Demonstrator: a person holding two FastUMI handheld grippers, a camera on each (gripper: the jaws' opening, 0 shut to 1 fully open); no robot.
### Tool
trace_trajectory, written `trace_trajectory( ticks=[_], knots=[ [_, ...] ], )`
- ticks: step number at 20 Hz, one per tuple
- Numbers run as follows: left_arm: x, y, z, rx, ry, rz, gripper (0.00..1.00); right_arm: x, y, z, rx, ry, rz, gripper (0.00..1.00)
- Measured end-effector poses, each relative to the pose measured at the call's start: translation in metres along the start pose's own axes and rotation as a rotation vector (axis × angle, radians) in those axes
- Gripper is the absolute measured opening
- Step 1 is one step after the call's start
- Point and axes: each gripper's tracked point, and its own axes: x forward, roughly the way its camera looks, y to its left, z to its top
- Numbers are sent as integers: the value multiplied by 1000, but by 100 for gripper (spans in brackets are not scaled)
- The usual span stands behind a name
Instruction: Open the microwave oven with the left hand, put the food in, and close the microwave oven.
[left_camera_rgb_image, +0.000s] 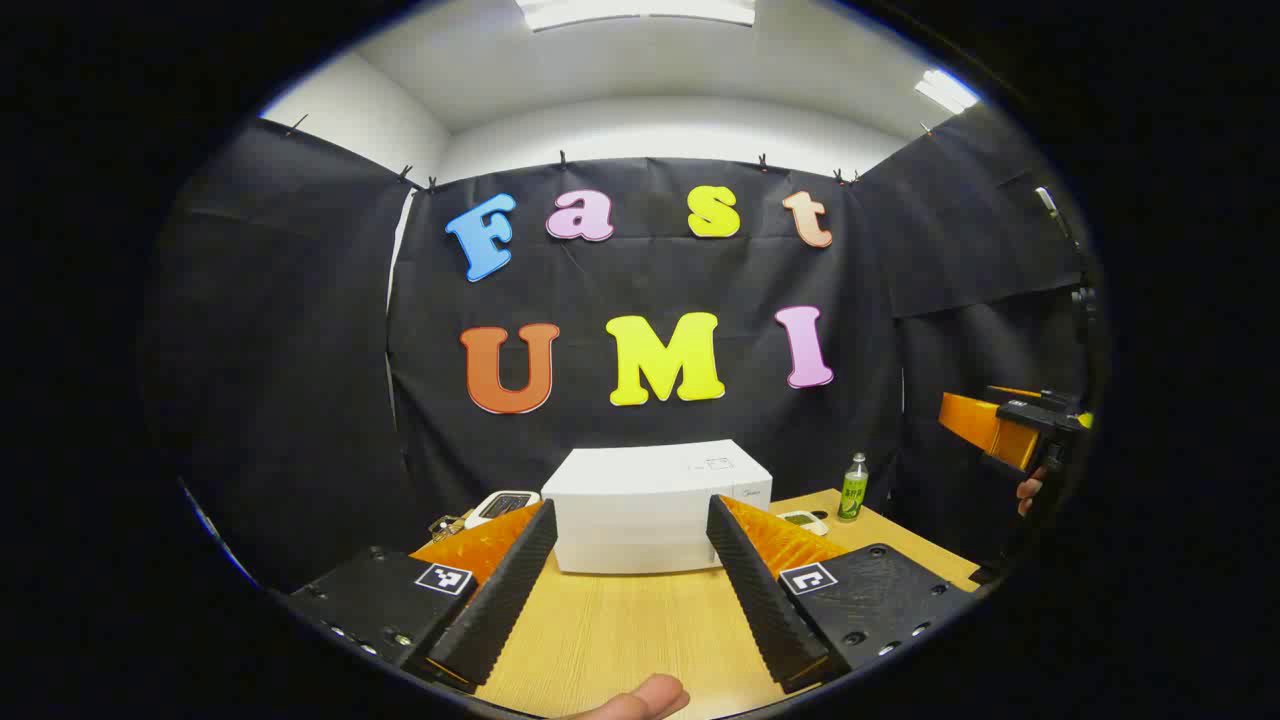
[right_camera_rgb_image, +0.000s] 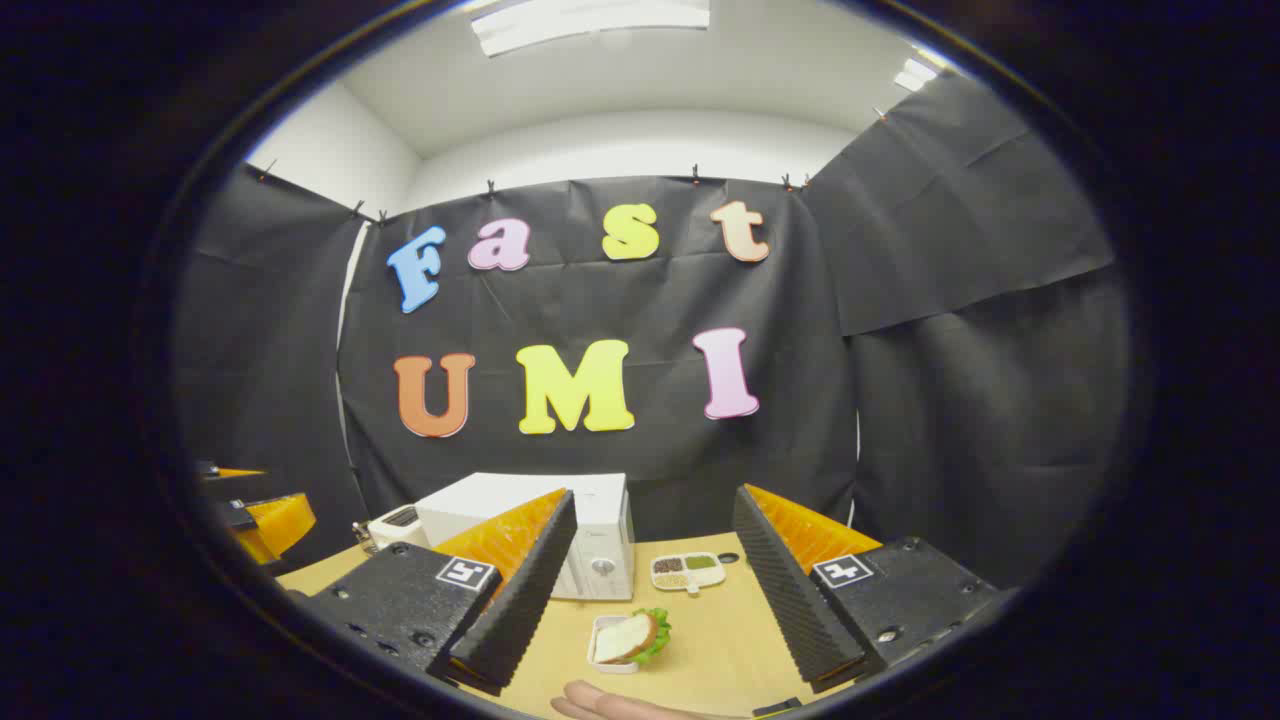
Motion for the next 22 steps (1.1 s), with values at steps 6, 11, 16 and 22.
trace_trajectory(
  ticks=[6, 11, 16, 22],
  knots=[
    [-7, -4, 5, -6, -24, -2, 95, -5, -4, -2, -24, -1, 18, 91],
    [-12, -10, 7, -11, -32, -20, 95, -11, -13, -1, -30, -14, 4, 91],
    [-14, -8, 8, -22, -41, -18, 95, -15, -11, -2, -31, -21, 10, 100],
    [-4, -12, 7, -111, -50, -20, 95, -17, -13, -14, -37, -18, 23, 91]
  ],
)
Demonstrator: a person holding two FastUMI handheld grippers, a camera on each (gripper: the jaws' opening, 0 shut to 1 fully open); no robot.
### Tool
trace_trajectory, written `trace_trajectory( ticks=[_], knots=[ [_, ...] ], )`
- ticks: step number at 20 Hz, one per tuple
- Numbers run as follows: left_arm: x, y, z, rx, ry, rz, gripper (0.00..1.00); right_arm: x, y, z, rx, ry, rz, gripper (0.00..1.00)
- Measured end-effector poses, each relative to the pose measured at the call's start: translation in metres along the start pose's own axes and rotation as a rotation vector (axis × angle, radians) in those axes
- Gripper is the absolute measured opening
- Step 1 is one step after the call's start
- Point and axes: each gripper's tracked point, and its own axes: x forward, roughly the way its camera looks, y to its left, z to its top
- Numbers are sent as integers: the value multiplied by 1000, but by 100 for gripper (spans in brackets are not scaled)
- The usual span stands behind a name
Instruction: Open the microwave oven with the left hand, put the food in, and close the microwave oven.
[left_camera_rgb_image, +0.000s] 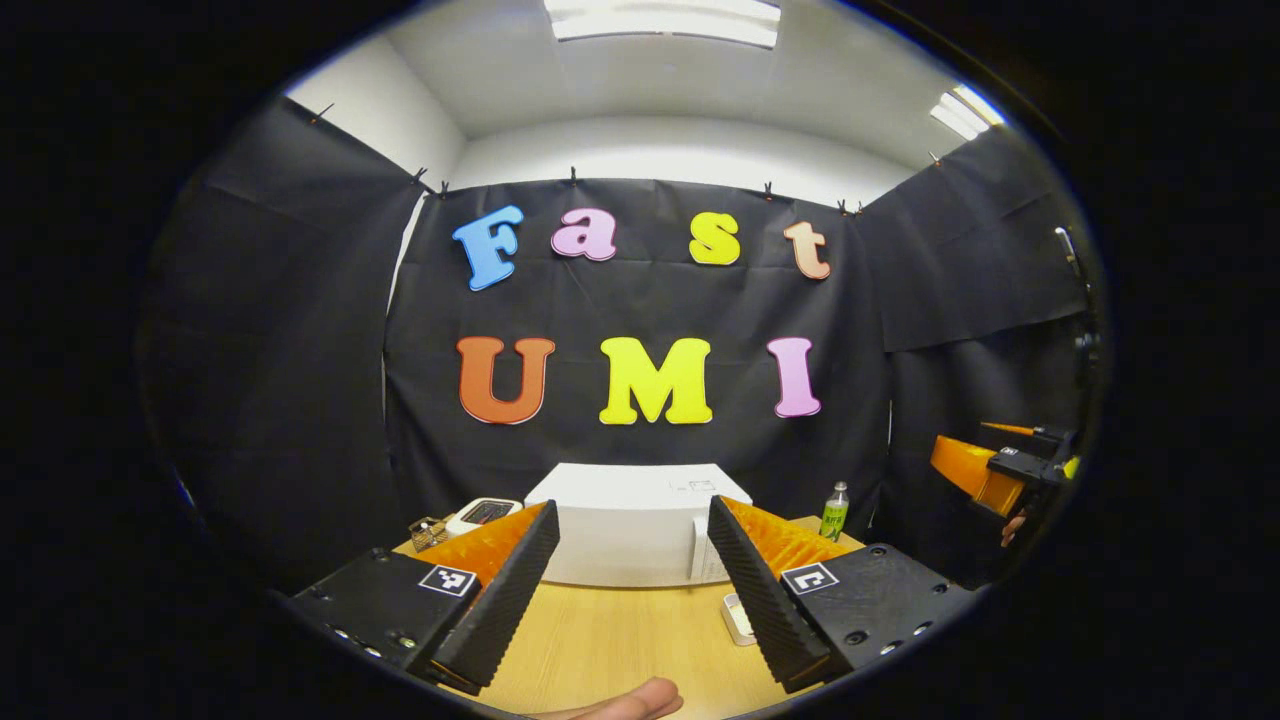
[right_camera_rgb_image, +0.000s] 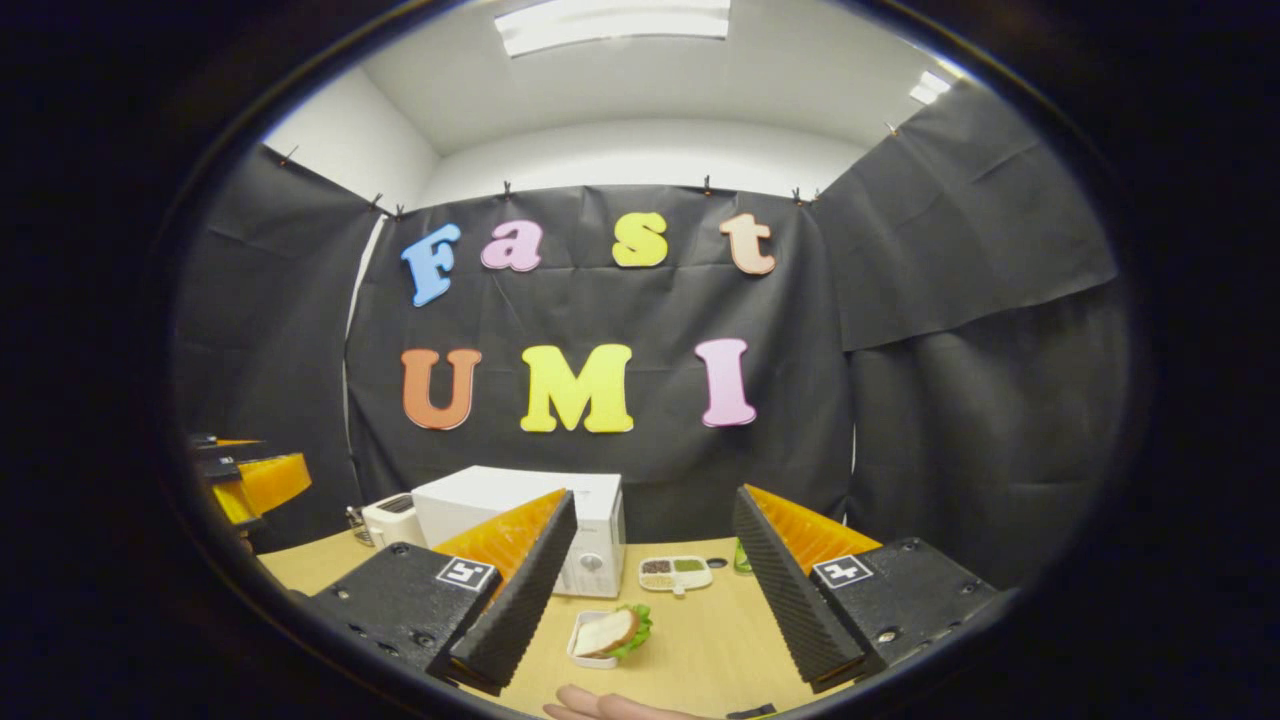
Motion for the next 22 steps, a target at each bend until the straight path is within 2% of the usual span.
trace_trajectory(
  ticks=[2, 7, 8, 9, 10, 12, 13, 14, 18, 22],
  knots=[
    [11, 0, -2, -24, -3, -1, 95, 1, -5, -6, 5, 3, 1, 91],
    [63, -8, -30, 1, 35, 14, 95, 6, -28, -17, 15, -2, -26, 91],
    [77, -15, -39, -3, 48, 2, 96, 7, -34, -19, 13, -7, -38, 100],
    [92, -20, -48, -10, 62, -10, 96, 7, -41, -20, 10, -13, -53, 100],
    [107, -29, -57, -19, 67, -28, 95, 8, -47, -19, 6, -22, -65, 91],
    [138, -45, -75, -33, 66, -52, 96, 10, -56, -23, 0, -28, -78, 91],
    [153, -54, -85, -34, 73, -64, 96, 11, -60, -27, 0, -25, -78, 100],
    [168, -64, -99, -34, 80, -81, 96, 12, -64, -30, 2, -21, -81, 91],
    [226, -97, -157, -34, 141, -133, 96, 23, -81, -48, 21, 8, -92, 91],
    [283, -103, -211, -4, 190, -100, 96, 35, -98, -72, 42, 46, -91, 91]
  ],
)
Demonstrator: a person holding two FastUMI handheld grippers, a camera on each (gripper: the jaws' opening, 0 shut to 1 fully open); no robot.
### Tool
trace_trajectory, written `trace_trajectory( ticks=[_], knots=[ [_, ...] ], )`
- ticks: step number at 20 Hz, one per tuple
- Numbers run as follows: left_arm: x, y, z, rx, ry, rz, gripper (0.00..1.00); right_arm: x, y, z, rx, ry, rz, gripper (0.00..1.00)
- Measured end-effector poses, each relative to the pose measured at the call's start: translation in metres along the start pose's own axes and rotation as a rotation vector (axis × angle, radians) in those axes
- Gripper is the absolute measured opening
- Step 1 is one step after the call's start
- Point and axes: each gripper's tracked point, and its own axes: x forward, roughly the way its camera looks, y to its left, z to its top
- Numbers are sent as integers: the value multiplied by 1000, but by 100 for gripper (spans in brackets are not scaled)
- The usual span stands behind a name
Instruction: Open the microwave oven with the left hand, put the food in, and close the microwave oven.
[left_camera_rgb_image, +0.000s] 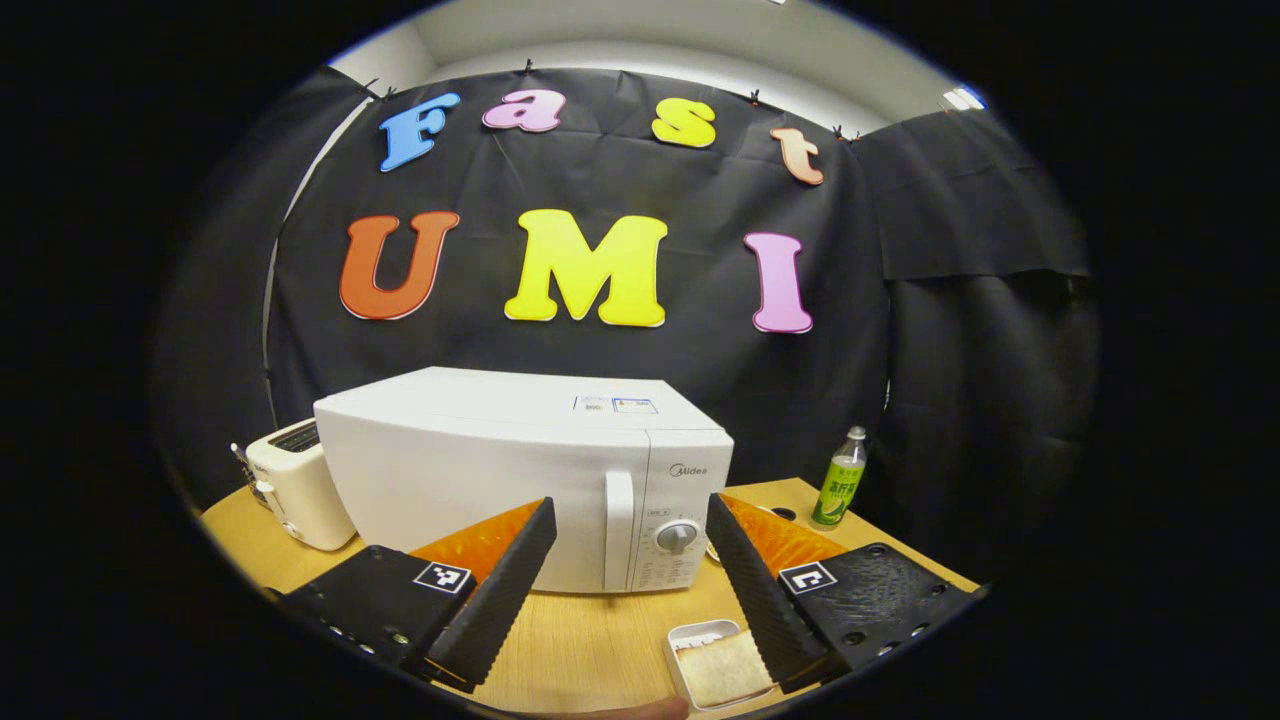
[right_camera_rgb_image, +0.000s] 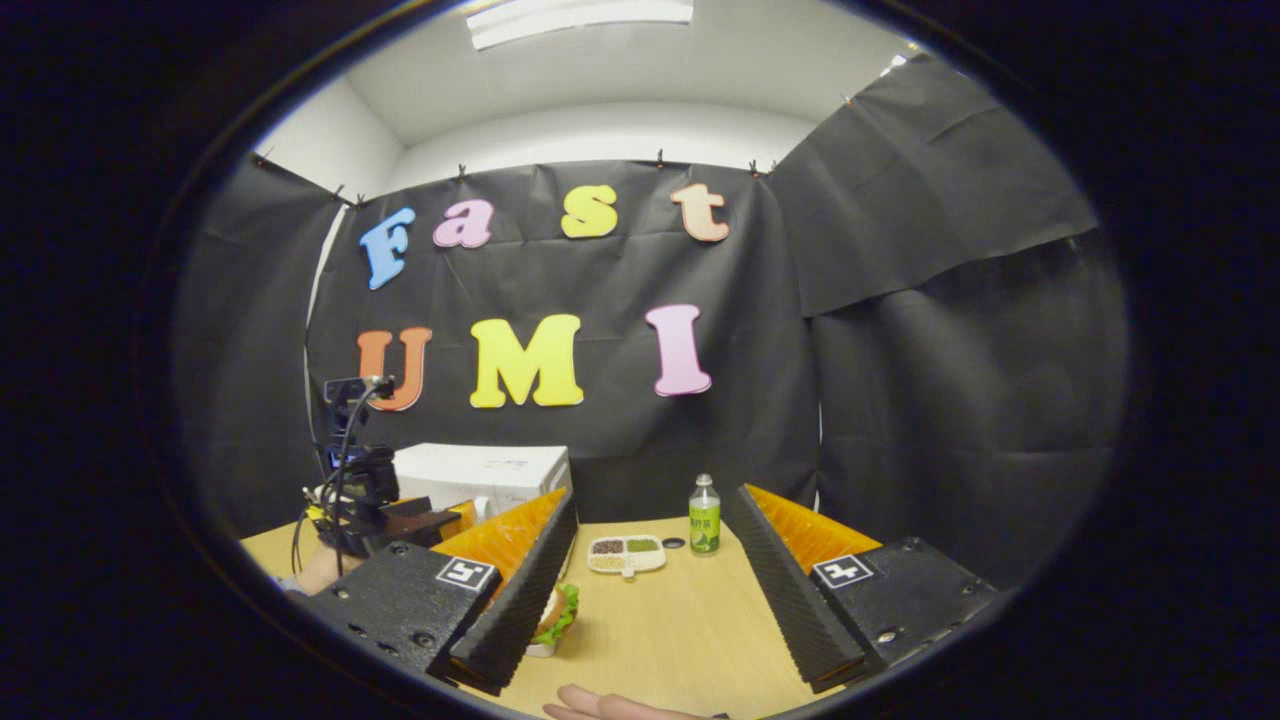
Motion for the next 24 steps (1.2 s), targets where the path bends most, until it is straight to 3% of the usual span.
trace_trajectory(
  ticks=[1, 2, 3, 4, 5, 6, 7, 9, 10, 11, 12, 13, 14, 17, 18, 19, 20, 21, 22, 23, 24],
  knots=[
    [14, 0, -9, 3, 9, 3, 84, 4, -5, -5, 6, 7, -4, 91],
    [28, 1, -19, 1, 20, 7, 95, 8, -11, -9, 8, 14, -8, 91],
    [38, 1, -28, -8, 32, 9, 95, 13, -15, -15, 6, 21, -11, 91],
    [48, 4, -34, -12, 34, 22, 84, 16, -20, -18, 5, 22, -15, 91],
    [57, 11, -41, -11, 47, 47, 95, 21, -25, -21, 7, 21, -22, 100],
    [66, 10, -48, -19, 59, 34, 93, 25, -29, -25, 7, 25, -21, 91],
    [74, 10, -53, -28, 61, 37, 83, 28, -29, -32, 6, 36, -14, 91],
    [85, 11, -60, -54, 81, 27, 74, 35, -32, -40, 2, 60, -4, 91],
    [88, 14, -65, -45, 94, 44, 72, 36, -33, -42, 2, 67, -1, 100],
    [85, 18, -62, -19, 86, 62, 70, 38, -36, -45, -1, 71, -3, 100],
    [90, 18, -63, -17, 82, 68, 65, 38, -38, -46, -4, 72, -8, 91],
    [89, 17, -64, -11, 84, 71, 53, 39, -40, -47, -5, 74, -13, 91],
    [88, 19, -63, -3, 80, 71, 63, 38, -42, -48, -6, 76, -18, 91],
    [88, 20, -66, 42, 96, 77, 61, 33, -44, -49, 1, 80, -19, 91],
    [88, 19, -65, 47, 93, 79, 59, 31, -45, -49, 2, 81, -20, 100],
    [89, 15, -67, 37, 104, 57, 55, 28, -45, -48, 2, 80, -23, 91],
    [91, 5, -70, 19, 115, 33, 41, 25, -46, -46, 3, 78, -27, 100],
    [86, 5, -68, 29, 121, 39, 20, 20, -46, -44, 3, 74, -28, 100],
    [84, 7, -69, 37, 128, 43, 20, 16, -46, -42, 3, 68, -27, 100],
    [84, 6, -68, 39, 120, 33, 13, 11, -47, -40, 1, 59, -29, 100],
    [84, 5, -70, 28, 125, 20, 13, 6, -47, -36, -1, 48, -29, 91]
  ],
)
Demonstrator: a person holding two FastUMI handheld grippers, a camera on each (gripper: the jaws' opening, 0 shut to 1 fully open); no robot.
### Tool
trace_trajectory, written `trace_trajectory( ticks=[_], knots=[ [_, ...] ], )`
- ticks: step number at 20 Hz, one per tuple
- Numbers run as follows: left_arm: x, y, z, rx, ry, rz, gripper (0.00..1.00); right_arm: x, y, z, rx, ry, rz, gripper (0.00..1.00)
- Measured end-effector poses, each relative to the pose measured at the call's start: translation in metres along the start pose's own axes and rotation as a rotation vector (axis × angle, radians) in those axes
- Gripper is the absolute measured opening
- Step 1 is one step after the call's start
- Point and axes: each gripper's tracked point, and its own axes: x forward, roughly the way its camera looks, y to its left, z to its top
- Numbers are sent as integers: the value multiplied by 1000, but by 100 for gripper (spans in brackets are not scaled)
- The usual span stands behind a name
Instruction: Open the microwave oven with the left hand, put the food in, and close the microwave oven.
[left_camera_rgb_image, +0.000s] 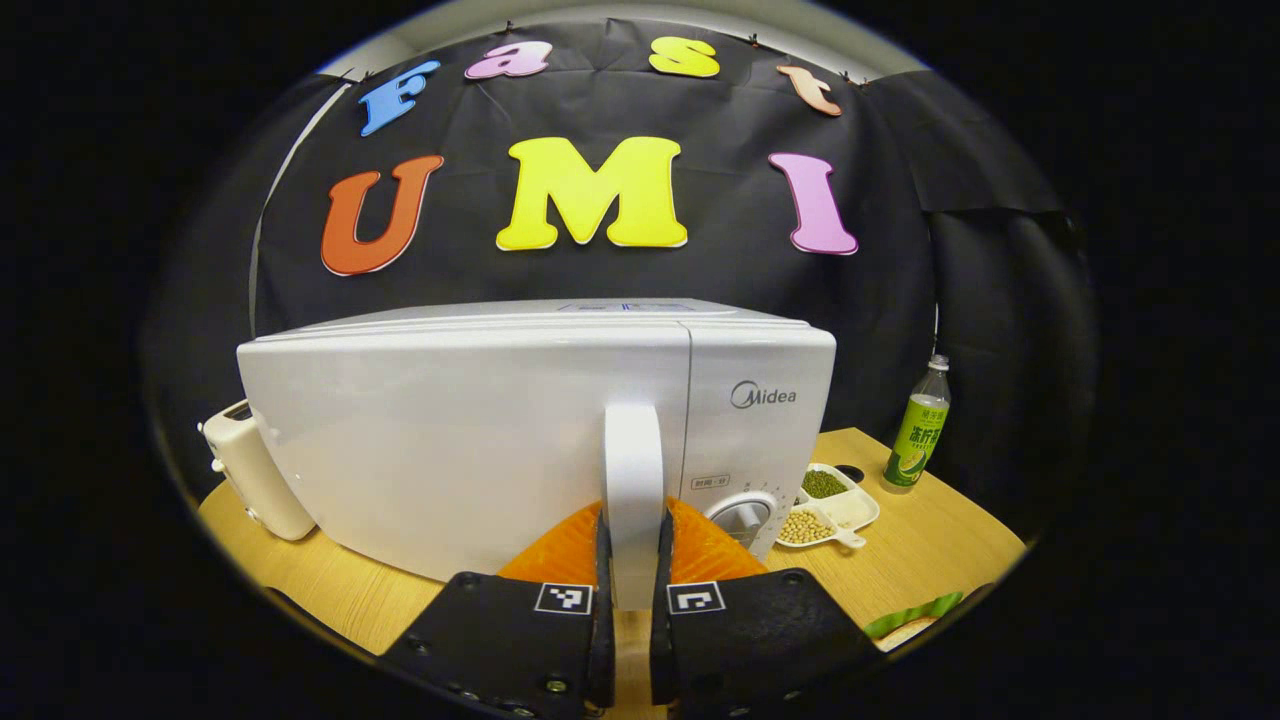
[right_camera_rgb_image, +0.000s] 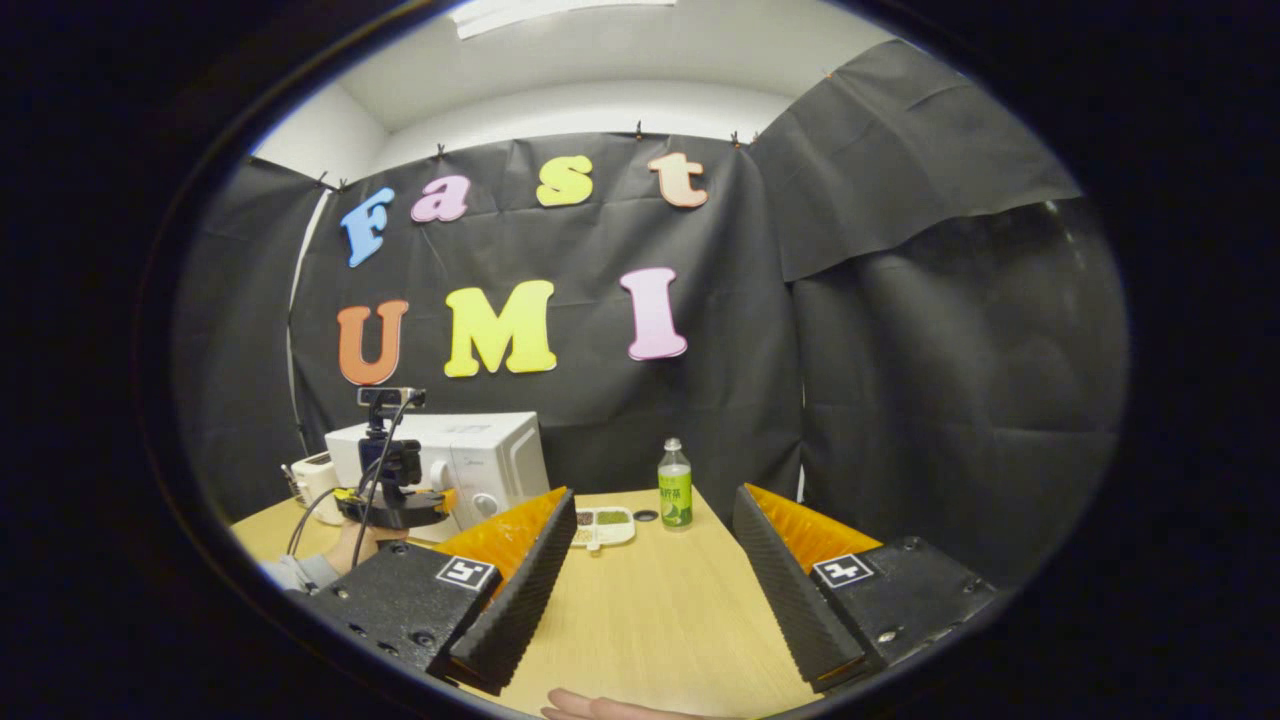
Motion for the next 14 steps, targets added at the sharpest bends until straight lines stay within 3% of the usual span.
trace_trajectory(
  ticks=[2, 3, 4, 5, 6, 7, 8, 9, 10, 11, 14],
  knots=[
    [-6, -1, 0, -20, 3, -23, 13, -8, -2, 3, -7, -14, -2, 91],
    [-17, 0, 1, -22, -10, -23, 13, -9, -4, 3, -9, -15, -5, 100],
    [-24, 1, -4, -9, -8, -27, 13, -10, -5, 3, -9, -16, -6, 100],
    [-35, 2, -6, 8, -31, -44, 13, -12, -5, 3, -10, -16, -8, 91],
    [-43, 3, -8, 5, -39, -62, 13, -13, -5, 3, -10, -12, -11, 100],
    [-53, 3, -10, -10, -42, -81, 12, -14, -3, 1, -8, -7, -10, 91],
    [-64, 6, -15, -14, -39, -99, 13, -15, 0, 1, -1, -4, -4, 100],
    [-73, 9, -17, -7, -38, -115, 13, -16, 4, 1, 7, -1, 4, 100],
    [-82, 11, -19, 0, -35, -129, 13, -18, 8, 2, 12, 3, 10, 92],
    [-91, 14, -22, 7, -37, -142, 13, -19, 12, 0, 14, 5, 13, 100],
    [-117, 24, -28, 22, -40, -174, 13, -25, 25, 3, -1, 4, 20, 100]
  ],
)
